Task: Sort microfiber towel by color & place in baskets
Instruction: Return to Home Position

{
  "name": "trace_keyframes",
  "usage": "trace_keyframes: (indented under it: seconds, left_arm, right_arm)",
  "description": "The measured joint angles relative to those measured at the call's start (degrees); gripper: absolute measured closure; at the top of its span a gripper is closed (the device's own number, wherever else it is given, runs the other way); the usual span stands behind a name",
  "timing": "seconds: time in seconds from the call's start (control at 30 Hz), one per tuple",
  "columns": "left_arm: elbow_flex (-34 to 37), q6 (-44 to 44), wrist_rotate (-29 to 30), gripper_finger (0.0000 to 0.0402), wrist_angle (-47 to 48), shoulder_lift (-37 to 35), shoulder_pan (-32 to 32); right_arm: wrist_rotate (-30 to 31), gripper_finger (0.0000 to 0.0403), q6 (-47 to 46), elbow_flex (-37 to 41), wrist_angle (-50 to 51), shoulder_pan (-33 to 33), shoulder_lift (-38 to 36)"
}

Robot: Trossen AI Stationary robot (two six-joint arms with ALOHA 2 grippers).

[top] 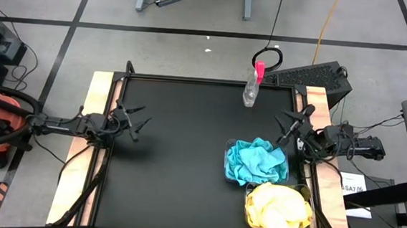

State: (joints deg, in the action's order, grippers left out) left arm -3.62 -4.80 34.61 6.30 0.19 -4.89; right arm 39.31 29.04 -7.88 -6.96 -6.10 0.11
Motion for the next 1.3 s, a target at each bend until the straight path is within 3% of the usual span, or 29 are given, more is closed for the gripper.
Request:
trace_keyframes:
  seconds: [0.13, 0.43, 0.7, 0.9, 1.3]
  left_arm:
    - [0.00, 0.02, 0.09, 0.0139, 0.05, 0.00, 0.01]
    - [0.00, -0.02, 0.20, 0.0139, 0.08, 0.00, 0.01]
    - [0.02, -0.04, 0.46, 0.0139, 0.14, 0.00, 0.01]
    - [0.01, -0.07, 0.46, 0.0139, 0.17, 0.00, 0.01]
    - [0.02, -0.09, 0.44, 0.0139, 0.20, 0.00, 0.01]
  right_arm:
    - [-2.09, 0.0271, -0.96, 0.00, 0.82, -0.01, -0.01]
    - [1.29, 0.0271, -9.81, 0.00, 2.01, -0.01, 0.03]
    - [1.19, 0.0271, -10.70, 0.00, 2.01, -0.01, 0.03]
    - [1.13, 0.0270, -20.03, 0.00, 2.01, -0.01, 0.03]
    - [1.11, 0.0270, -20.88, 0.00, 2.01, -0.01, 0.06]
